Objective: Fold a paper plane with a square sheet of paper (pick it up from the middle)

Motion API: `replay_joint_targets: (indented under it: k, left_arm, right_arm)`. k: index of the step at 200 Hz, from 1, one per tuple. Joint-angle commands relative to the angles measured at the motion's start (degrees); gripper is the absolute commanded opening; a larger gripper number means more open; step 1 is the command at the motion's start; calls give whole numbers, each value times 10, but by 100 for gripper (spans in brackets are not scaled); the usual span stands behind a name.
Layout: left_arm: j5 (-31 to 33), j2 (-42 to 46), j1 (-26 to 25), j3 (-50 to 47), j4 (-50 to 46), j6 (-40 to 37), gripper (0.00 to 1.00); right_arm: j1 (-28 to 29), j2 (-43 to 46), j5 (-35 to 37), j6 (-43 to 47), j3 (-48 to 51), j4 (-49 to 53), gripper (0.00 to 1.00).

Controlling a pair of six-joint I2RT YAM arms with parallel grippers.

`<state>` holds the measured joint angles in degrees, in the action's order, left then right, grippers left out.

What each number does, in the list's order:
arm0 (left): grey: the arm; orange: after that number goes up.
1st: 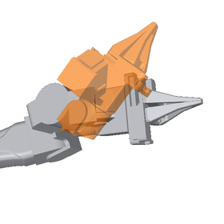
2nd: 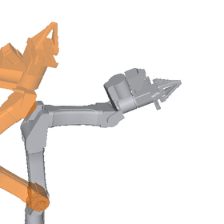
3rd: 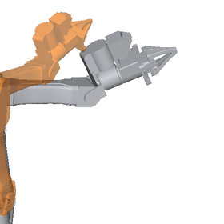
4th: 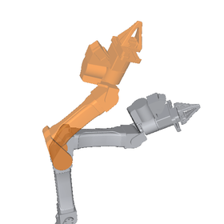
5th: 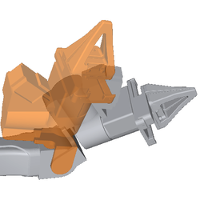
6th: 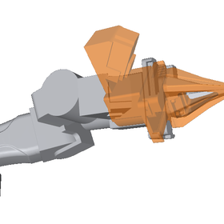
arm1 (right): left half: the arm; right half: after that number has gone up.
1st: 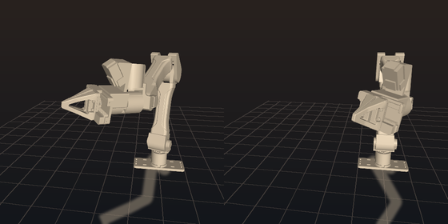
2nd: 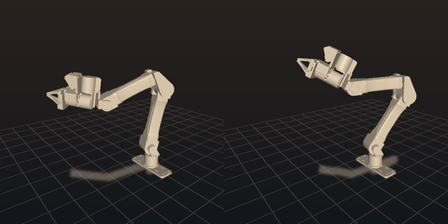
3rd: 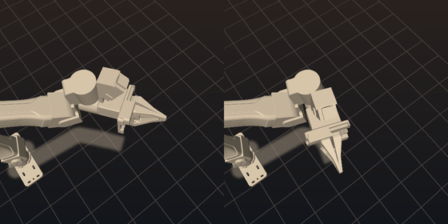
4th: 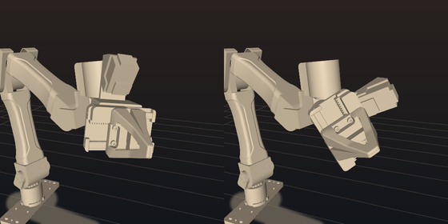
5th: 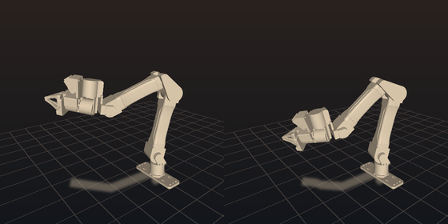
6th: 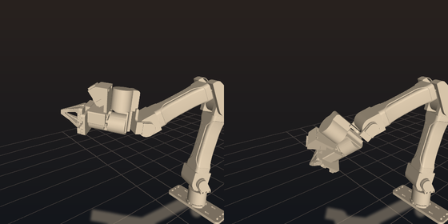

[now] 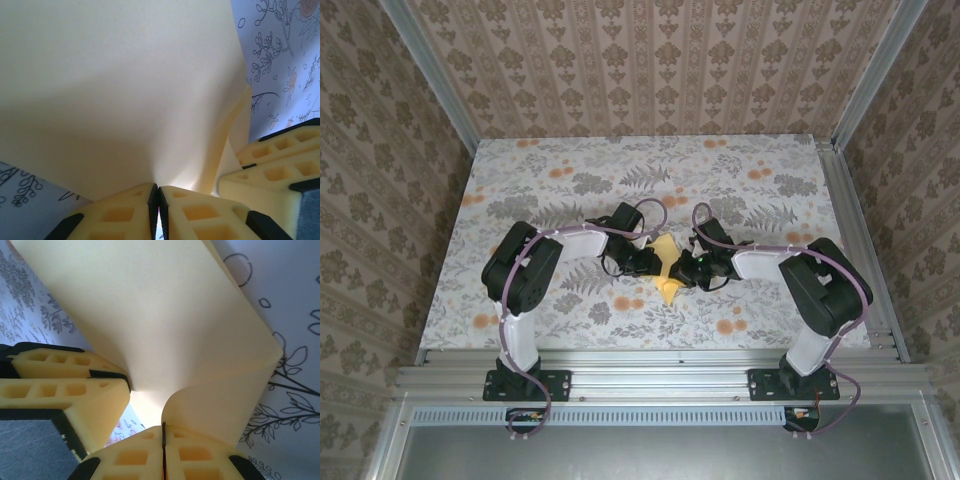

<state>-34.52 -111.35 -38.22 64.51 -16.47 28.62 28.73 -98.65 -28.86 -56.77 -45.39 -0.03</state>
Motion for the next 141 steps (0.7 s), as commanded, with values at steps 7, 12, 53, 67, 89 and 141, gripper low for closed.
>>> replay_joint_targets:
  k: [7,12,53,67,89,141]
  left_arm:
    - [18,-7,-9,-11,-31,-10,21]
    - [18,-7,-9,-11,-30,-9,21]
    - [17,-9,-10,-10,-30,-8,21]
    - [17,-8,-11,-12,-29,-8,21]
    - [17,-6,-11,-13,-28,-6,21]
    - [16,-4,-11,-12,-26,-4,21]
  right_arm:
    - [4,-16,11,9,-15,3,11]
    - [5,-17,11,9,-15,2,11]
    - [7,-24,10,8,-17,-2,11]
    - [6,-25,11,8,-16,-3,11]
    - [7,-26,10,7,-16,-6,11]
    - [9,-32,7,6,-13,-15,11]
